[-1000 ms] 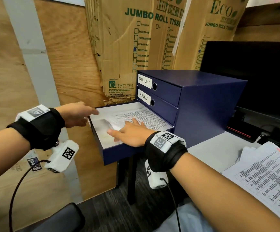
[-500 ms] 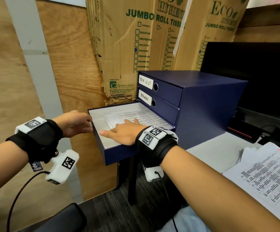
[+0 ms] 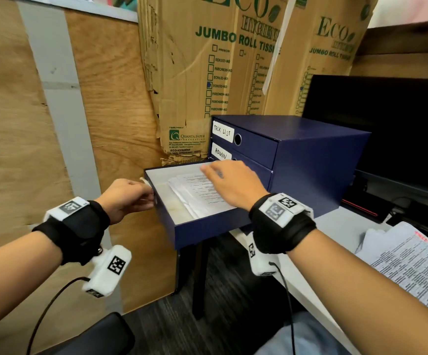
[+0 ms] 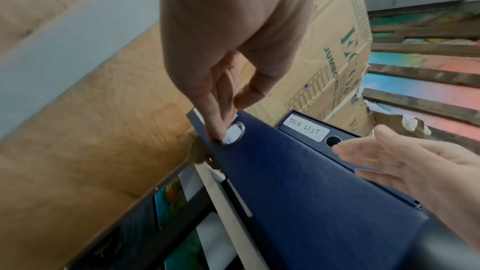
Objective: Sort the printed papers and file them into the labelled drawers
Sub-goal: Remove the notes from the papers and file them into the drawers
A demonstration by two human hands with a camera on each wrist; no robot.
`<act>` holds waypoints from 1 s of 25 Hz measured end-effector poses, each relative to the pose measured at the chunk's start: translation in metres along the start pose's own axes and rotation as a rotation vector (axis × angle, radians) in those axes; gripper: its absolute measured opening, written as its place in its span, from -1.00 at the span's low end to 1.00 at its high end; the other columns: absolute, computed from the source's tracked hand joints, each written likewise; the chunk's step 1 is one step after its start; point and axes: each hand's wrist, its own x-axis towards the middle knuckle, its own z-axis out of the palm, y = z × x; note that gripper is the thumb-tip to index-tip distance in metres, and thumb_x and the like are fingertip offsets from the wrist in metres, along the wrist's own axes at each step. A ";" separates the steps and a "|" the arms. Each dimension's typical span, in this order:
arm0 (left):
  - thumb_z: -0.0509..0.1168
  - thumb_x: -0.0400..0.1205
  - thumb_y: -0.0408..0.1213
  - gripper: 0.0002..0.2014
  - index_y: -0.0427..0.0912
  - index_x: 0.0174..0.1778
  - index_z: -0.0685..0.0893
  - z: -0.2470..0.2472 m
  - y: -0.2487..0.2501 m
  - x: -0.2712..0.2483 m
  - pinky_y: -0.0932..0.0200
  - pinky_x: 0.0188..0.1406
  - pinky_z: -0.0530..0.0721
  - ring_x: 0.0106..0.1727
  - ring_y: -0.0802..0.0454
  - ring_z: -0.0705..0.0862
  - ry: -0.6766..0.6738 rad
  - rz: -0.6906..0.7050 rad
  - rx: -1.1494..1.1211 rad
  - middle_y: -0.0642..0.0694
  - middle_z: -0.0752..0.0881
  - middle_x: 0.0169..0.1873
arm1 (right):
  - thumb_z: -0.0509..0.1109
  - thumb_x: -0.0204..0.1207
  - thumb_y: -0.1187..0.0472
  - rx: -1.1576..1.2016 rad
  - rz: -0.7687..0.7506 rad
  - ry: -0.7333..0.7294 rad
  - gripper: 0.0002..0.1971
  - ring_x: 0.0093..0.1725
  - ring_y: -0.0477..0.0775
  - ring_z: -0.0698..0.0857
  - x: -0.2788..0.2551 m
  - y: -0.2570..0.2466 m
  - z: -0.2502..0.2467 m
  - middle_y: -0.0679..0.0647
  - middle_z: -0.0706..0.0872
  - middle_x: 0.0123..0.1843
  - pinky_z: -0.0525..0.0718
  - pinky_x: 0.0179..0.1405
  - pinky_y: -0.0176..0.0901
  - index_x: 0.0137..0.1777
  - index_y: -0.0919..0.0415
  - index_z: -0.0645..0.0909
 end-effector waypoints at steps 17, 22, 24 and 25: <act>0.17 0.59 -0.54 -0.54 -0.10 0.39 0.52 0.181 -0.004 0.047 0.39 -0.56 0.47 -0.24 0.11 0.50 -0.360 0.221 0.155 -0.11 0.58 0.11 | 0.19 0.59 0.30 -0.221 -0.025 0.548 -0.68 0.54 0.18 0.41 -0.082 0.118 -0.061 0.14 0.65 0.38 0.16 0.63 -0.04 0.24 0.21 0.68; 0.15 0.66 -0.54 -0.54 -0.29 0.51 0.42 0.176 -0.016 0.041 0.27 -0.14 0.52 0.02 0.07 0.55 -0.368 0.181 0.123 -0.07 0.58 0.10 | 0.21 0.61 0.32 -0.173 0.116 0.498 -0.69 0.55 0.16 0.41 -0.118 0.142 -0.061 0.13 0.63 0.40 0.27 0.60 0.04 0.27 0.19 0.66; 0.14 0.67 -0.53 -0.61 -0.32 0.45 0.46 0.180 -0.019 0.033 0.38 -0.34 0.54 -0.23 0.11 0.53 -0.308 0.191 0.078 -0.04 0.55 -0.16 | 0.22 0.61 0.33 -0.171 0.146 0.472 -0.69 0.54 0.15 0.41 -0.129 0.149 -0.064 0.13 0.62 0.40 0.30 0.58 0.04 0.28 0.18 0.65; 0.13 0.67 -0.51 -0.64 -0.35 0.40 0.48 0.181 -0.018 0.028 0.44 -0.44 0.53 -0.30 0.11 0.51 -0.220 0.231 0.065 -0.06 0.54 -0.21 | 0.23 0.61 0.33 -0.174 0.160 0.471 -0.70 0.53 0.15 0.41 -0.133 0.152 -0.066 0.13 0.62 0.40 0.30 0.57 0.01 0.28 0.18 0.65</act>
